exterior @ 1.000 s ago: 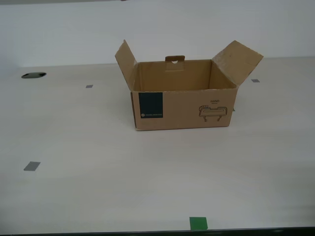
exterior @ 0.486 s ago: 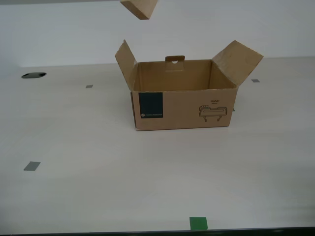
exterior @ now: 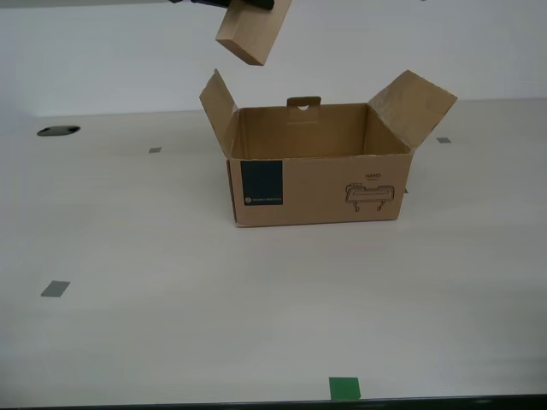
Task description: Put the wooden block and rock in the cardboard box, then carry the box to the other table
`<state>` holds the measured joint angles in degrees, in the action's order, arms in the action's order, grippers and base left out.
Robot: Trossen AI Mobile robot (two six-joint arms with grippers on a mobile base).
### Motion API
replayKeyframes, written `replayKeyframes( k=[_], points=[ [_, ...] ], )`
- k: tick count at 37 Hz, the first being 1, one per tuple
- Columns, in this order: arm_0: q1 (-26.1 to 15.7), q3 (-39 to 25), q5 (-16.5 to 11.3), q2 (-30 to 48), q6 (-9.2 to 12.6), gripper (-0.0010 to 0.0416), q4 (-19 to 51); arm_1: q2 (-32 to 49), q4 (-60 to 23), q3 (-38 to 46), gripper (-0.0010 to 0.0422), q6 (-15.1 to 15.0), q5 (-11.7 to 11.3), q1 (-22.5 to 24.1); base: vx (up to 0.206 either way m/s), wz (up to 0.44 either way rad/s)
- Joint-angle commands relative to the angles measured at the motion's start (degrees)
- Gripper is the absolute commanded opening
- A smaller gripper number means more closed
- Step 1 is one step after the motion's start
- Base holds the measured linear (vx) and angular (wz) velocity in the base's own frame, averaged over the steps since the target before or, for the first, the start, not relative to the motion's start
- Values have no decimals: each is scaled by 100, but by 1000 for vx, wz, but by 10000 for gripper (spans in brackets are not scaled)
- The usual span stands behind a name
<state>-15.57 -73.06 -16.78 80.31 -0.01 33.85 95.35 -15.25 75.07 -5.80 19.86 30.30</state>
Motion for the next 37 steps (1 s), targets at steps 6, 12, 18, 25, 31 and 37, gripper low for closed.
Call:
replayKeyframes(
  k=[6,12,18,25,31,37],
  points=[
    [-142,540,-39,-4,9,-1,-627,-4,256,-22,-1,-179,42,87,0,0],
    [-358,951,-330,-4,33,-1,-1390,0,461,-22,-1,-181,42,129,0,0],
    [-562,1283,-334,-4,48,-1,-1934,0,479,-31,-1,-330,42,138,0,0],
    [-597,1587,-343,-4,0,-1,-2234,-2,789,-350,-1,-413,348,142,0,0],
    [-599,1821,-393,-4,-55,-1,-2326,-2,1099,-824,-1,-369,608,160,0,0],
    [-625,2083,-470,-4,-48,-1,-2717,-2,1366,-1062,-1,-365,619,162,0,0]
  ],
)
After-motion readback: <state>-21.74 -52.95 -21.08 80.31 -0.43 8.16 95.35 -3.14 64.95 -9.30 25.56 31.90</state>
